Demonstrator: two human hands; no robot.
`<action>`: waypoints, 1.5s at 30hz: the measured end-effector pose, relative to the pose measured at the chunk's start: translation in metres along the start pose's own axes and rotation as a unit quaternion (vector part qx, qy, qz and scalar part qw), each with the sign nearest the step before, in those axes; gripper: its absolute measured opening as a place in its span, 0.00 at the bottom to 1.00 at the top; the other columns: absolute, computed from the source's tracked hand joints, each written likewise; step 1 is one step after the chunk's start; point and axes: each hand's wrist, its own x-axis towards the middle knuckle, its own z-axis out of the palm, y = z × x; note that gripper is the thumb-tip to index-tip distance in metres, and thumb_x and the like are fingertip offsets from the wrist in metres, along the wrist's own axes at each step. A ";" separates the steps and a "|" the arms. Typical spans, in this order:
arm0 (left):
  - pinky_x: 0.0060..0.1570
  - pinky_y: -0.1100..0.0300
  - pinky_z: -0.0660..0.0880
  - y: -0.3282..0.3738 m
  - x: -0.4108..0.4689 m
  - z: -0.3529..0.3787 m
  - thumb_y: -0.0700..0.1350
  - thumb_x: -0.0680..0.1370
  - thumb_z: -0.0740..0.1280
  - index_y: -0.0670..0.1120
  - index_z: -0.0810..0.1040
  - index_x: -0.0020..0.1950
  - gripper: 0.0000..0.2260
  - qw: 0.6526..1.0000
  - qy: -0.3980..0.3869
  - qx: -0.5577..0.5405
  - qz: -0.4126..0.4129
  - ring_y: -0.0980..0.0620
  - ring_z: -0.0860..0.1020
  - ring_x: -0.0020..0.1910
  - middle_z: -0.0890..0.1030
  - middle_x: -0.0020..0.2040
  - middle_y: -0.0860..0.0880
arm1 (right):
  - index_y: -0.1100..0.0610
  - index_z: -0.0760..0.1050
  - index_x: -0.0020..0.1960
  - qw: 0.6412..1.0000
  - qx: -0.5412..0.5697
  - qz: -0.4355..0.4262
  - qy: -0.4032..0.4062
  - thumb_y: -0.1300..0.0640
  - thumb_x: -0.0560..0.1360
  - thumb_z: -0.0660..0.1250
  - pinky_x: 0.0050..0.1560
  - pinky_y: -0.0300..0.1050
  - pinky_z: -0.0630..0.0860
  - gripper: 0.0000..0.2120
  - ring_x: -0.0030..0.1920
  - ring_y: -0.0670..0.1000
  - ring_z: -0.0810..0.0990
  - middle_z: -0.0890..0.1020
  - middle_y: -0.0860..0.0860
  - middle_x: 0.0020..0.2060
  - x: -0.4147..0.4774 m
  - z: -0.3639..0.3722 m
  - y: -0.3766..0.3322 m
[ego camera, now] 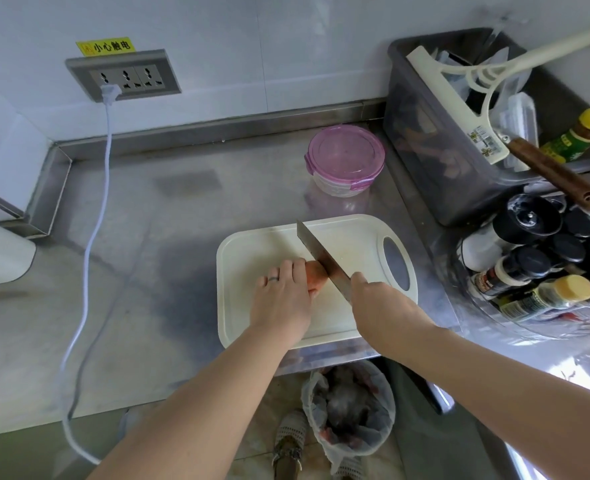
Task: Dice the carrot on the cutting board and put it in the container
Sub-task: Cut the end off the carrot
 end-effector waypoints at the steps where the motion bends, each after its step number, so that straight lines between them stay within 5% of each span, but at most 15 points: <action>1: 0.59 0.55 0.66 -0.001 0.001 0.000 0.55 0.82 0.52 0.45 0.56 0.73 0.23 1.000 -0.003 -0.005 0.004 0.46 0.70 0.62 0.67 0.67 0.46 | 0.60 0.64 0.60 1.000 0.003 0.001 -0.003 0.63 0.81 0.51 0.43 0.47 0.69 0.09 0.35 0.52 0.68 0.61 0.49 0.33 -0.003 0.002 0.001; 6: 0.59 0.55 0.64 -0.003 0.003 0.001 0.54 0.83 0.52 0.45 0.55 0.74 0.23 1.000 -0.014 -0.015 0.014 0.46 0.69 0.62 0.67 0.67 0.47 | 0.60 0.57 0.70 1.000 0.005 0.015 0.007 0.66 0.80 0.56 0.37 0.44 0.74 0.20 0.35 0.51 0.73 0.70 0.51 0.36 0.023 0.016 -0.007; 9: 0.60 0.54 0.62 -0.004 0.003 0.001 0.52 0.82 0.54 0.45 0.53 0.75 0.23 1.000 -0.027 -0.009 0.004 0.45 0.67 0.65 0.65 0.69 0.46 | 0.60 0.43 0.78 1.000 0.000 0.028 0.000 0.66 0.80 0.53 0.41 0.46 0.72 0.30 0.47 0.55 0.79 0.77 0.55 0.47 0.030 0.025 -0.004; 12: 0.59 0.54 0.63 -0.005 0.003 0.001 0.55 0.82 0.54 0.45 0.53 0.74 0.24 1.000 -0.021 0.010 0.007 0.46 0.69 0.63 0.67 0.67 0.47 | 0.60 0.55 0.71 0.999 -0.038 0.020 0.007 0.64 0.81 0.54 0.40 0.45 0.71 0.20 0.44 0.54 0.78 0.75 0.52 0.41 0.020 0.036 0.007; 15: 0.57 0.54 0.63 -0.007 0.002 0.000 0.57 0.82 0.53 0.45 0.54 0.74 0.25 0.999 -0.010 0.027 0.014 0.47 0.70 0.62 0.68 0.66 0.47 | 0.59 0.60 0.64 0.998 -0.058 0.014 0.020 0.63 0.81 0.55 0.39 0.44 0.71 0.12 0.46 0.55 0.81 0.79 0.54 0.46 0.016 0.037 0.012; 21: 0.60 0.53 0.64 -0.008 0.003 -0.003 0.57 0.82 0.52 0.46 0.54 0.75 0.26 0.999 -0.023 0.018 0.013 0.46 0.69 0.64 0.68 0.68 0.47 | 0.59 0.61 0.62 0.998 -0.048 0.029 0.042 0.66 0.80 0.56 0.29 0.40 0.69 0.12 0.34 0.50 0.71 0.64 0.49 0.33 0.019 0.032 0.029; 26: 0.60 0.53 0.65 -0.005 0.006 -0.005 0.57 0.82 0.52 0.46 0.53 0.76 0.26 0.999 -0.031 0.031 0.017 0.46 0.70 0.64 0.68 0.68 0.46 | 0.60 0.61 0.64 0.990 -0.058 0.095 0.082 0.60 0.81 0.54 0.36 0.45 0.71 0.11 0.47 0.55 0.82 0.77 0.53 0.47 0.023 0.022 0.055; 30: 0.60 0.53 0.65 -0.002 0.008 -0.008 0.57 0.82 0.52 0.46 0.54 0.76 0.26 0.998 -0.029 0.042 0.020 0.46 0.70 0.64 0.68 0.68 0.46 | 0.61 0.55 0.68 0.985 -0.062 0.128 0.094 0.61 0.82 0.56 0.35 0.42 0.70 0.17 0.45 0.54 0.82 0.72 0.52 0.37 0.025 0.022 0.068; 35: 0.59 0.53 0.64 -0.001 0.013 -0.009 0.57 0.81 0.54 0.46 0.55 0.75 0.25 0.998 -0.033 0.041 0.020 0.46 0.70 0.63 0.69 0.67 0.47 | 0.61 0.61 0.63 0.976 0.039 0.186 0.104 0.62 0.82 0.51 0.40 0.48 0.70 0.10 0.47 0.60 0.79 0.80 0.60 0.51 0.024 0.008 0.075; 40: 0.59 0.52 0.64 0.000 0.016 -0.010 0.57 0.81 0.55 0.46 0.56 0.74 0.25 0.998 -0.039 0.038 0.017 0.45 0.70 0.63 0.69 0.67 0.46 | 0.61 0.60 0.65 0.973 0.051 0.193 0.118 0.62 0.82 0.52 0.40 0.48 0.70 0.11 0.42 0.58 0.75 0.80 0.61 0.51 0.019 0.005 0.078; 45: 0.59 0.52 0.64 0.002 0.015 -0.011 0.56 0.81 0.55 0.46 0.56 0.74 0.25 0.998 -0.051 0.035 0.008 0.45 0.71 0.63 0.69 0.66 0.45 | 0.61 0.60 0.66 0.980 0.028 0.156 0.117 0.61 0.82 0.52 0.38 0.46 0.70 0.13 0.48 0.60 0.81 0.80 0.59 0.48 0.018 0.014 0.061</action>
